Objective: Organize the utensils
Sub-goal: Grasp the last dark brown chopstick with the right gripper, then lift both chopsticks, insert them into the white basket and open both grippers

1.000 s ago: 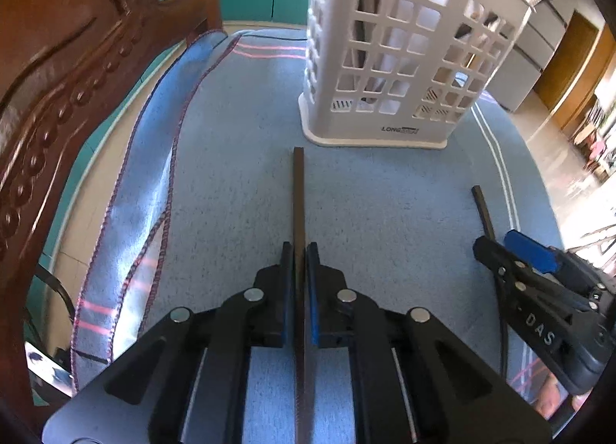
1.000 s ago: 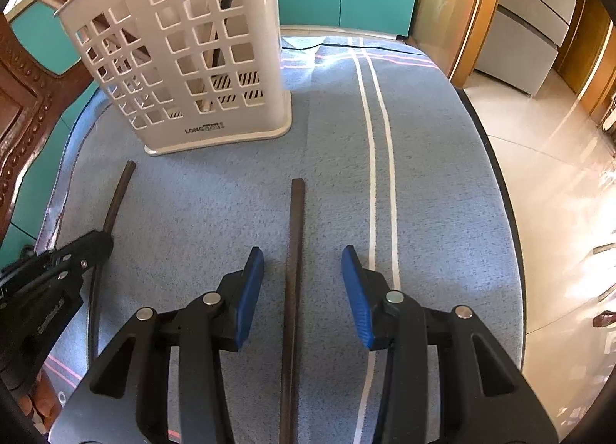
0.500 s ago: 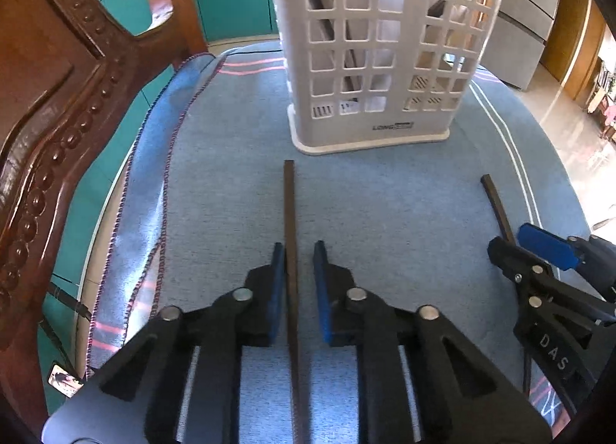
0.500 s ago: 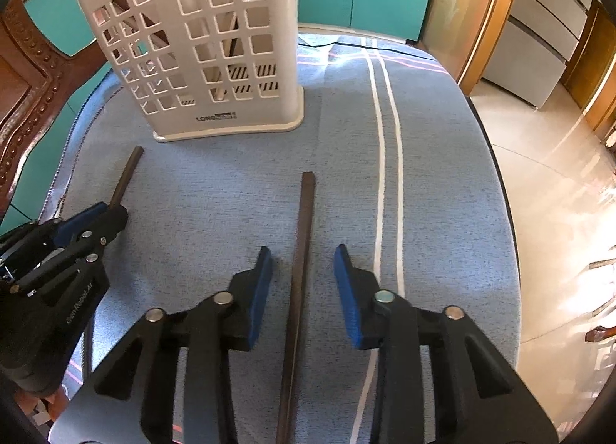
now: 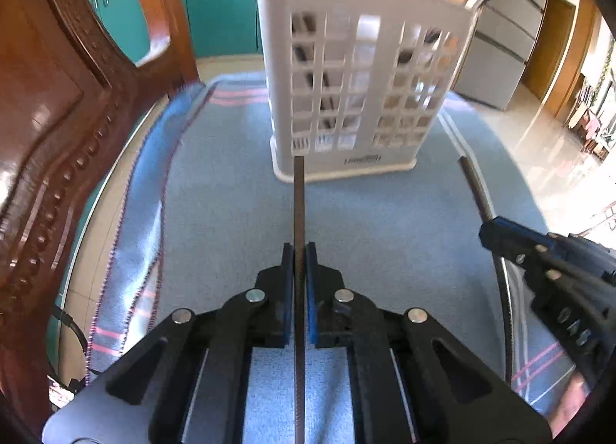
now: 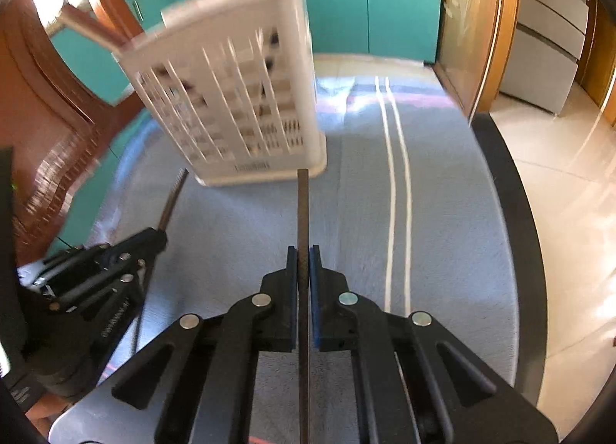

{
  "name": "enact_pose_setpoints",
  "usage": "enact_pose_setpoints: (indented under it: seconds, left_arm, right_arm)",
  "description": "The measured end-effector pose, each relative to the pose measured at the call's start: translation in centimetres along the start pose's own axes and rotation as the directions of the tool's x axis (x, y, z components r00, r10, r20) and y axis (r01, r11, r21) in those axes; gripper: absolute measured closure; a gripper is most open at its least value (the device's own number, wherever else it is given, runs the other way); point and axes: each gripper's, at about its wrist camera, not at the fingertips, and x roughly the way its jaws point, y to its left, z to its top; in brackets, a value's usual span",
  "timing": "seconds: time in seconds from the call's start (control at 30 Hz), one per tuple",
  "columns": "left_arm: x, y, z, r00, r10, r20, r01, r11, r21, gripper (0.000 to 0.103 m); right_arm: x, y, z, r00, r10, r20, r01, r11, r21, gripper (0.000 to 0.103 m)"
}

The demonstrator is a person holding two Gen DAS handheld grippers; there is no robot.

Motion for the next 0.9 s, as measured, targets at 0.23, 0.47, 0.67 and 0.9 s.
enact_pose_setpoints:
  seconds: [0.23, 0.47, 0.67, 0.9]
  left_arm:
    - [-6.9, 0.6, 1.7, 0.985, -0.060, 0.161, 0.061, 0.998, -0.002, 0.096]
    - [-17.4, 2.0, 5.8, 0.895, -0.145, 0.423, 0.166, 0.986, -0.014, 0.096]
    - [-22.5, 3.5, 10.1, 0.765, -0.141, 0.628, 0.239, 0.968, -0.074, 0.096]
    - [-20.4, 4.0, 13.1, 0.735, -0.049, 0.676, 0.190, 0.972, -0.137, 0.096]
  right_arm:
    - [-6.4, -1.4, 1.8, 0.985, 0.109, 0.135, -0.111, 0.994, 0.006, 0.097]
    - [-14.1, -2.2, 4.5, 0.933, 0.162, 0.322, -0.177, 0.984, 0.018, 0.097]
    - [-17.1, -1.9, 7.7, 0.904, 0.154, 0.399, -0.169, 0.986, 0.002, 0.096]
    - [-17.5, -0.5, 9.7, 0.899, 0.142, 0.415, -0.144, 0.989, -0.026, 0.097]
